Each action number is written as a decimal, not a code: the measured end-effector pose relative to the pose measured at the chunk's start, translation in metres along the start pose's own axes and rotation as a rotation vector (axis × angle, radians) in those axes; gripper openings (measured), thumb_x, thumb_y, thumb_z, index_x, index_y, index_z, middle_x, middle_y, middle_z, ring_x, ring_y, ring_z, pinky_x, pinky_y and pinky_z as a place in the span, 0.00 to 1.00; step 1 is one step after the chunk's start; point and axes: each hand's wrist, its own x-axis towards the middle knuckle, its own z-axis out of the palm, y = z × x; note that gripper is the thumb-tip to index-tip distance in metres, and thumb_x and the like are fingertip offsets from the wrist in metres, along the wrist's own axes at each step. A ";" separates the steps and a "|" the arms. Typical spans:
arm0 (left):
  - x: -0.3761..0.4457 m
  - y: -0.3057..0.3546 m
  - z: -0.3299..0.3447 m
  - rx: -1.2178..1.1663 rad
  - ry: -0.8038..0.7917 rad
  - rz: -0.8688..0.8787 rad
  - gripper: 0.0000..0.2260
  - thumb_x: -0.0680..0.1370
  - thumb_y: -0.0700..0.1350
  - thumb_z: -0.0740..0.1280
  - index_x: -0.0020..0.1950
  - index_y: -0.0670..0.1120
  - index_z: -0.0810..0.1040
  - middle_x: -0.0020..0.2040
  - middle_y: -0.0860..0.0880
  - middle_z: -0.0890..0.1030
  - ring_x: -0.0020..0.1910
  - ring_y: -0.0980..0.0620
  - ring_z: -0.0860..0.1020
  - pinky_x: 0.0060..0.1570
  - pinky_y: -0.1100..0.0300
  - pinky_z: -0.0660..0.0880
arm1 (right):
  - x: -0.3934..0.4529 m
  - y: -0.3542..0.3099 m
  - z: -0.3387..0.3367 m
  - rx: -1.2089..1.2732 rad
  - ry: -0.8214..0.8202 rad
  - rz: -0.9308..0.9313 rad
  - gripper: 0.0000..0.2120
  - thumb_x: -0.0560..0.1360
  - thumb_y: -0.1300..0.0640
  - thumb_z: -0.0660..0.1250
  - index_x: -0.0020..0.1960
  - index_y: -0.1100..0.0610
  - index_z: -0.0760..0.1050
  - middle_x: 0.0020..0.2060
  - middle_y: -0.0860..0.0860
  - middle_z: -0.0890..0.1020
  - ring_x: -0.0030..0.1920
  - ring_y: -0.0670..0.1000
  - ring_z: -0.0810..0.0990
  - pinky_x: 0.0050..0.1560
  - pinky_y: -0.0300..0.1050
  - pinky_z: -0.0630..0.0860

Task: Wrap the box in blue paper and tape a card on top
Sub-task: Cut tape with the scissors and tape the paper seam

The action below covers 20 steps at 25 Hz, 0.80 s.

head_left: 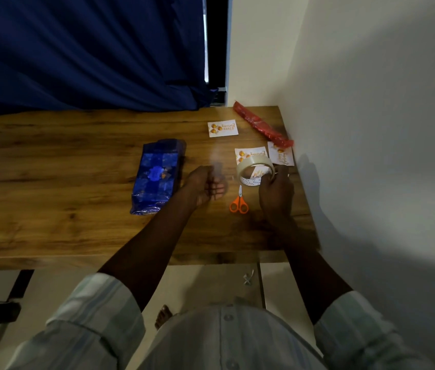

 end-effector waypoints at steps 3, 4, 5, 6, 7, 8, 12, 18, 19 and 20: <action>0.003 -0.005 -0.002 -0.036 -0.166 -0.047 0.28 0.79 0.60 0.59 0.55 0.34 0.76 0.50 0.36 0.82 0.51 0.41 0.80 0.56 0.48 0.77 | 0.001 -0.004 0.007 0.012 0.022 -0.038 0.11 0.80 0.57 0.61 0.56 0.64 0.71 0.46 0.61 0.81 0.48 0.61 0.80 0.42 0.45 0.71; 0.003 -0.007 -0.003 -0.064 -0.205 -0.046 0.30 0.78 0.61 0.61 0.58 0.33 0.76 0.52 0.35 0.81 0.54 0.39 0.80 0.58 0.47 0.76 | 0.001 -0.005 0.009 0.018 0.021 -0.044 0.10 0.80 0.56 0.61 0.54 0.63 0.71 0.44 0.61 0.81 0.46 0.60 0.80 0.40 0.44 0.70; 0.003 -0.008 -0.004 -0.096 -0.238 -0.043 0.30 0.77 0.61 0.63 0.58 0.33 0.76 0.54 0.34 0.81 0.56 0.39 0.80 0.59 0.46 0.76 | 0.002 -0.006 0.010 0.024 0.017 -0.040 0.09 0.80 0.56 0.61 0.53 0.63 0.70 0.43 0.60 0.81 0.45 0.59 0.81 0.40 0.44 0.70; 0.003 -0.009 -0.004 -0.124 -0.264 -0.036 0.28 0.77 0.59 0.65 0.57 0.33 0.76 0.55 0.34 0.81 0.57 0.38 0.79 0.60 0.46 0.75 | 0.002 -0.007 0.010 0.026 0.014 -0.033 0.09 0.80 0.56 0.61 0.52 0.63 0.70 0.42 0.60 0.81 0.44 0.59 0.81 0.39 0.44 0.70; 0.004 -0.010 -0.004 -0.149 -0.282 -0.021 0.26 0.76 0.57 0.67 0.56 0.33 0.77 0.55 0.34 0.81 0.58 0.39 0.80 0.61 0.46 0.75 | 0.002 -0.007 0.011 0.027 0.012 -0.027 0.09 0.80 0.55 0.61 0.52 0.62 0.70 0.42 0.59 0.81 0.43 0.58 0.81 0.39 0.45 0.71; 0.004 -0.010 -0.003 -0.164 -0.287 -0.005 0.22 0.76 0.55 0.68 0.54 0.34 0.77 0.53 0.34 0.82 0.57 0.39 0.80 0.61 0.47 0.75 | 0.003 -0.007 0.011 0.027 0.013 -0.023 0.09 0.80 0.55 0.61 0.52 0.62 0.70 0.42 0.59 0.81 0.43 0.58 0.80 0.39 0.45 0.72; 0.003 -0.012 -0.002 -0.164 -0.281 0.028 0.11 0.77 0.45 0.69 0.49 0.36 0.78 0.49 0.37 0.83 0.53 0.41 0.82 0.57 0.49 0.78 | 0.001 -0.006 0.012 0.031 0.017 -0.015 0.09 0.80 0.56 0.62 0.53 0.63 0.70 0.42 0.59 0.80 0.43 0.56 0.80 0.38 0.44 0.70; -0.001 -0.011 0.000 -0.157 -0.253 0.028 0.05 0.76 0.39 0.69 0.48 0.37 0.78 0.43 0.39 0.84 0.46 0.43 0.84 0.48 0.51 0.81 | -0.001 -0.005 0.012 0.030 0.011 -0.006 0.10 0.80 0.56 0.62 0.55 0.62 0.70 0.45 0.58 0.81 0.46 0.56 0.81 0.41 0.46 0.75; -0.001 -0.011 0.000 -0.156 -0.249 0.028 0.05 0.76 0.39 0.69 0.48 0.38 0.78 0.42 0.39 0.84 0.44 0.44 0.84 0.46 0.51 0.82 | -0.001 -0.004 0.012 0.032 0.011 -0.007 0.10 0.80 0.56 0.62 0.56 0.62 0.70 0.45 0.58 0.81 0.46 0.56 0.81 0.42 0.47 0.76; -0.001 -0.011 0.000 -0.156 -0.244 0.026 0.04 0.77 0.38 0.68 0.49 0.38 0.78 0.42 0.39 0.84 0.42 0.44 0.84 0.45 0.51 0.82 | -0.002 -0.004 0.012 0.033 0.012 -0.010 0.10 0.80 0.56 0.62 0.56 0.62 0.70 0.46 0.58 0.81 0.46 0.56 0.81 0.42 0.48 0.76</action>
